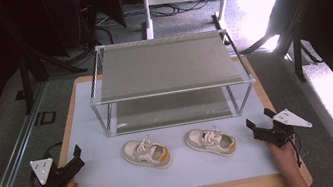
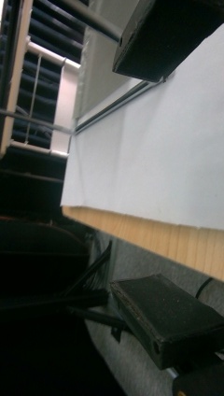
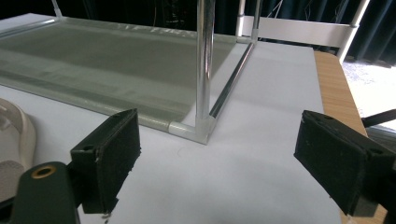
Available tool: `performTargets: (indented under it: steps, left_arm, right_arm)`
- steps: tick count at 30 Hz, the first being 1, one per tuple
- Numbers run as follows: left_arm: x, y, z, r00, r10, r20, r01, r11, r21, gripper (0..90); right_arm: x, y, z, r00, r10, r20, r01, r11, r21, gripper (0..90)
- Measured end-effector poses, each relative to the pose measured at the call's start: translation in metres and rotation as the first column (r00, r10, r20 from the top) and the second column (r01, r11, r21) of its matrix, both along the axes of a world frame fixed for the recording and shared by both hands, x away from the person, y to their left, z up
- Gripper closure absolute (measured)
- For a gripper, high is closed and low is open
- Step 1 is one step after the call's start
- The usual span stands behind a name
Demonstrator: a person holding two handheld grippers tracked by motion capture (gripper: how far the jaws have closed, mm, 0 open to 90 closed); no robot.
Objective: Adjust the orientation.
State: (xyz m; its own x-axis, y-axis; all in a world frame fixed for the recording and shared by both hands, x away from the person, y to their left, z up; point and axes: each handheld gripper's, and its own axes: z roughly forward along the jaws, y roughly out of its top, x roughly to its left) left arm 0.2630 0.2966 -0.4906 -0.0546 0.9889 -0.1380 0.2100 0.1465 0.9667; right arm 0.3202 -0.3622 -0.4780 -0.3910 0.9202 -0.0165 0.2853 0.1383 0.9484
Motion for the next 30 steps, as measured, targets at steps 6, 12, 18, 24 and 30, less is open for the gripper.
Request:
performTargets:
  steps: [6, 12, 18, 24, 30]
  left_arm:
    - [-0.002, 0.001, 0.0, 0.9997, -0.023, 0.004, 0.023, 0.9996, -0.017, 0.5]
    - [-0.004, 0.002, 0.0, 0.9986, -0.053, -0.002, 0.053, 0.9984, -0.02, 0.6]
    - [0.0, -0.002, 0.002, 0.9856, -0.151, -0.077, 0.152, 0.9883, 0.01, 0.6]
    - [0.007, -0.002, 0.007, 0.9484, -0.269, -0.168, 0.269, 0.9629, -0.021, 0.5]
    - [0.01, -0.019, 0.019, 0.8933, -0.393, -0.219, 0.401, 0.9161, -0.007, 0.6]
  right_arm:
    - [0.001, 0.001, 0.0, 1.0, -0.004, -0.005, 0.004, 1.0, -0.008, 13.8]
    - [0.001, 0.002, 0.0, 0.9999, -0.01, -0.011, 0.01, 1.0, -0.023, 13.8]
    - [0.002, 0.002, 0.0, 0.9999, -0.006, -0.014, 0.006, 1.0, -0.025, 13.8]
    - [0.001, 0.002, 0.0, 0.9999, -0.006, -0.013, 0.006, 1.0, -0.017, 13.9]
    - [0.002, 0.002, 0.0, 0.9999, -0.008, -0.014, 0.007, 1.0, -0.017, 13.9]
